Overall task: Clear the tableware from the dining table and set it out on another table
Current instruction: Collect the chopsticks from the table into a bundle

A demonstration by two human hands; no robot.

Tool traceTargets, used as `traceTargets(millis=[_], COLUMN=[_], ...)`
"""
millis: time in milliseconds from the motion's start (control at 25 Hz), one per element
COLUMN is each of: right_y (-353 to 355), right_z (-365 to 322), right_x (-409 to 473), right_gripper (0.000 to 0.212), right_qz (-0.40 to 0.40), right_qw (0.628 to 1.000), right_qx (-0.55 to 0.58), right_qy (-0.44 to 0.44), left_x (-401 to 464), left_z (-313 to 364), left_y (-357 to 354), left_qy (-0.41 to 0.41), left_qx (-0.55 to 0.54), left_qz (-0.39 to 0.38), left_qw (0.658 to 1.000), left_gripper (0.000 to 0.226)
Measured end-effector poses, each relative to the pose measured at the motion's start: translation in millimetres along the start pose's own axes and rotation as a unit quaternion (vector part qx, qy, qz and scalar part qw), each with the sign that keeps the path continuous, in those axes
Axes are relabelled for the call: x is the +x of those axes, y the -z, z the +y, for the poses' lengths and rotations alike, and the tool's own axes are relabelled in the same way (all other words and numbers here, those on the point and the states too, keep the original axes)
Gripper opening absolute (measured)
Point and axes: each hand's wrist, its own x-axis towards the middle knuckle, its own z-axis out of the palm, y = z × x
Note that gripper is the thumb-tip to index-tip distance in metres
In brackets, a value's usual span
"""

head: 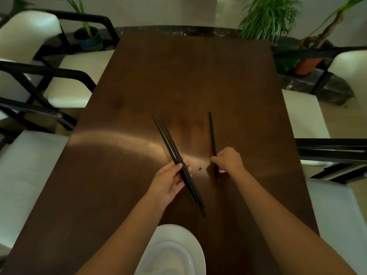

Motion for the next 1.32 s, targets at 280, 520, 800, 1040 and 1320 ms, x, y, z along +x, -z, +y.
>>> traceTargets(millis=[280, 520, 800, 1040, 1320], right_y=[-8.8, -26.1, -4.1, 23.2, 8.3], right_z=[-11.5, -16.2, -21.6, -49.6, -58.4], right_x=[-99.0, -131.9, -146.8, -157.3, -191.1], right_gripper=[0.011, 0.017, 0.024, 0.021, 0.027], right_qz=[-0.03, 0.048, 0.021, -0.188, -0.171], right_qw=[0.988, 0.955, 0.984, 0.941, 0.932], right_qx=[-0.032, -0.158, -0.026, 0.212, 0.2], right_qy=[0.149, 0.245, 0.174, 0.183, 0.249], left_x=[-6.8, -23.9, -56.2, -100.7, -138.8], left_z=[-11.8, -19.3, -20.9, -11.1, 1.1], left_y=[-7.5, -11.2, -3.2, 10.4, 24.2], left_qy=[0.005, -0.02, 0.015, 0.081, 0.062], left_qx=[-0.019, -0.007, 0.022, 0.103, 0.184], left_qz=[-0.038, -0.039, -0.09, -0.219, -0.267], left_qw=[0.999, 0.999, 0.996, 0.967, 0.944], left_gripper=[0.021, 0.015, 0.018, 0.029, 0.021])
